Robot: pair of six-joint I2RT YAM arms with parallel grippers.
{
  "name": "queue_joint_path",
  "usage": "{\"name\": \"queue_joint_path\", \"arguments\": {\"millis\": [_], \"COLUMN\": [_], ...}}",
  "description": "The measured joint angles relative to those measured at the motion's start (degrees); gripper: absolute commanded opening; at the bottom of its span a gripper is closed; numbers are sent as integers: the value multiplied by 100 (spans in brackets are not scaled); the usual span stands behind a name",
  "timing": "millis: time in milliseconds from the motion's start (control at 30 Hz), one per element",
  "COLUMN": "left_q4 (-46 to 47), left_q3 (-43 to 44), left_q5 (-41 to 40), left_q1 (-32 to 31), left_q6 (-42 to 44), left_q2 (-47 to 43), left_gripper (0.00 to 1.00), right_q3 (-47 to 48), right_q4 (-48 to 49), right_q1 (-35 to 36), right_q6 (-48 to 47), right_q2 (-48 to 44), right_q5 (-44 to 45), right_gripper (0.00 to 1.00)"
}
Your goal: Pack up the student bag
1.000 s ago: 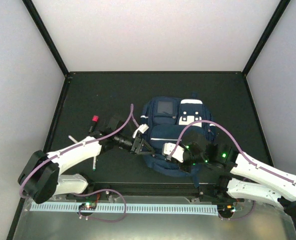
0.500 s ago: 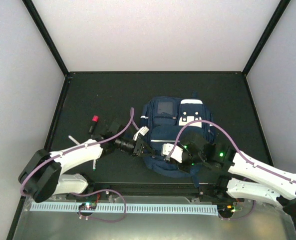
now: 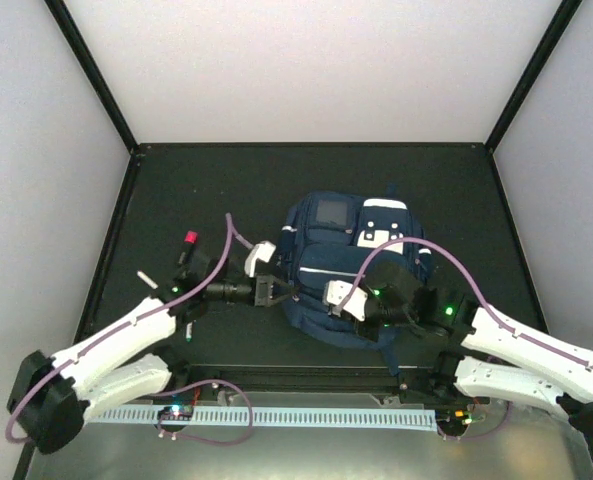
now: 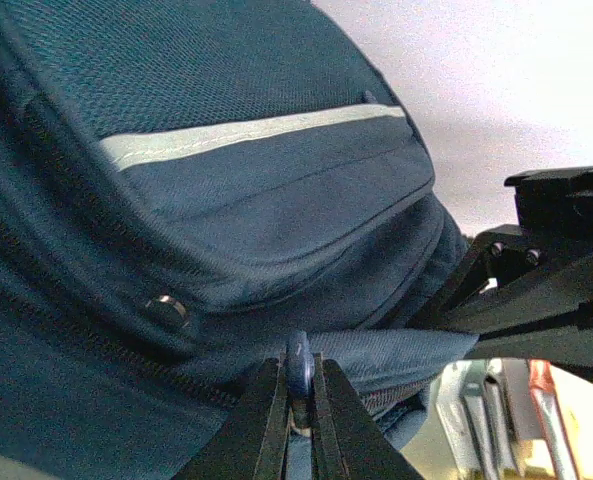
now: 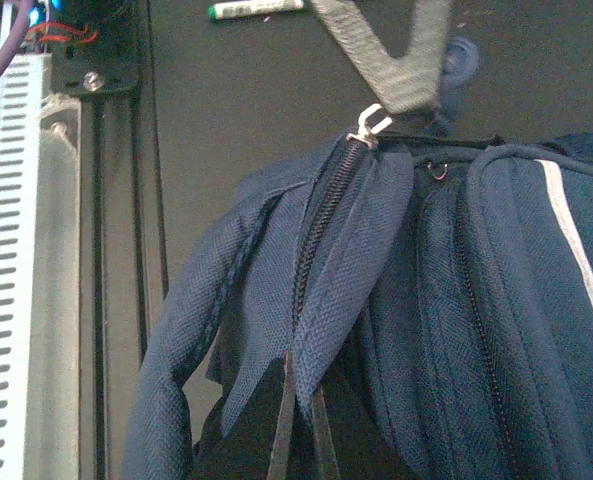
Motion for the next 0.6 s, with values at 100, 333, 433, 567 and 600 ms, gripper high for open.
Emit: {"name": "queue_joint_path", "arguments": {"millis": [100, 333, 433, 567, 600], "left_q4": [39, 330, 542, 815, 907], "left_q3": [-330, -1200, -1421, -1471, -1471], "left_q5": [-603, -1818, -2269, -2686, -2741], "left_q1": [31, 90, 116, 236, 310], "left_q6": [-39, -280, -334, -358, -363], "left_q2": [-745, -1742, -1718, -1366, -1228], "left_gripper": [2, 1, 2, 2, 2], "right_q3": [2, 66, 105, 162, 162], "right_q4": [63, -81, -254, -382, -378], "right_q1": [0, -2, -15, -37, -37], "right_q6": [94, 44, -127, -334, -363], "right_q2": [-146, -208, -203, -210, -223], "right_q5": [184, 2, -358, -837, -909], "right_gripper": [2, 2, 2, 2, 2]}}
